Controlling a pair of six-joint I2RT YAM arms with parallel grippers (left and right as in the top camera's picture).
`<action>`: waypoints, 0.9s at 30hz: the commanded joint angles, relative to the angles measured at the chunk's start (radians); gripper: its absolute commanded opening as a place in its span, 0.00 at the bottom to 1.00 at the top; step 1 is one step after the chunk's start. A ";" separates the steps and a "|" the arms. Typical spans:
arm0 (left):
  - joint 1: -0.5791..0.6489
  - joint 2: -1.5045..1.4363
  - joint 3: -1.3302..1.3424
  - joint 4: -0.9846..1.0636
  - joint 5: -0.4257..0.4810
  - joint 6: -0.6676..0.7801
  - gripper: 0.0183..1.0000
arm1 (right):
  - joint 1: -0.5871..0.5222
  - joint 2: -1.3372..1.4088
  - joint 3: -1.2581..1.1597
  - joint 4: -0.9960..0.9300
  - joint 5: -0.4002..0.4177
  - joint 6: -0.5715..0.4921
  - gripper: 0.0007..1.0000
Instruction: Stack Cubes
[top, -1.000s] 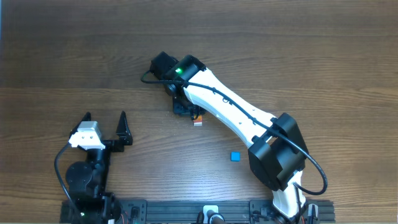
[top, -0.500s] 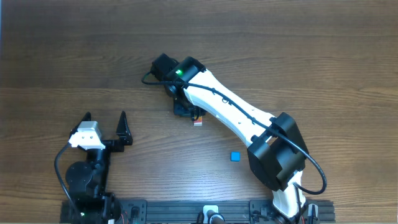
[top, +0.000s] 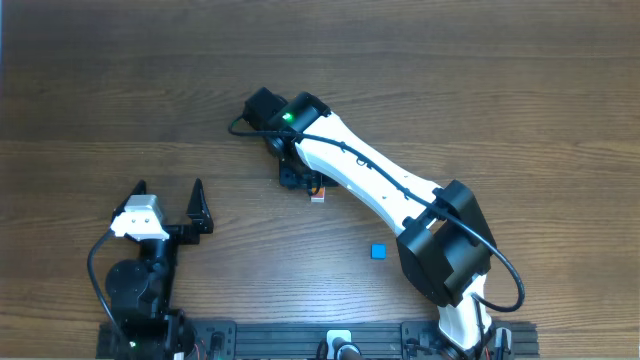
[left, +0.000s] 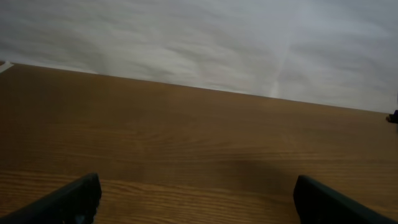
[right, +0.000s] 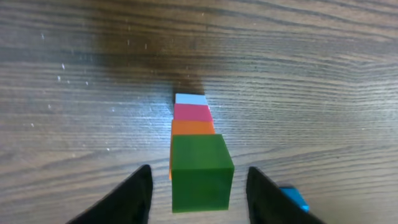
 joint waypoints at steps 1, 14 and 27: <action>0.006 -0.005 -0.005 -0.002 0.010 0.015 1.00 | -0.001 0.014 -0.006 0.000 0.003 0.012 0.56; 0.006 -0.005 -0.005 -0.002 0.010 0.015 1.00 | -0.003 -0.050 0.002 -0.008 -0.010 -0.017 0.99; 0.006 -0.005 -0.005 -0.002 0.010 0.015 1.00 | -0.015 -0.475 -0.200 -0.193 0.012 -0.032 0.99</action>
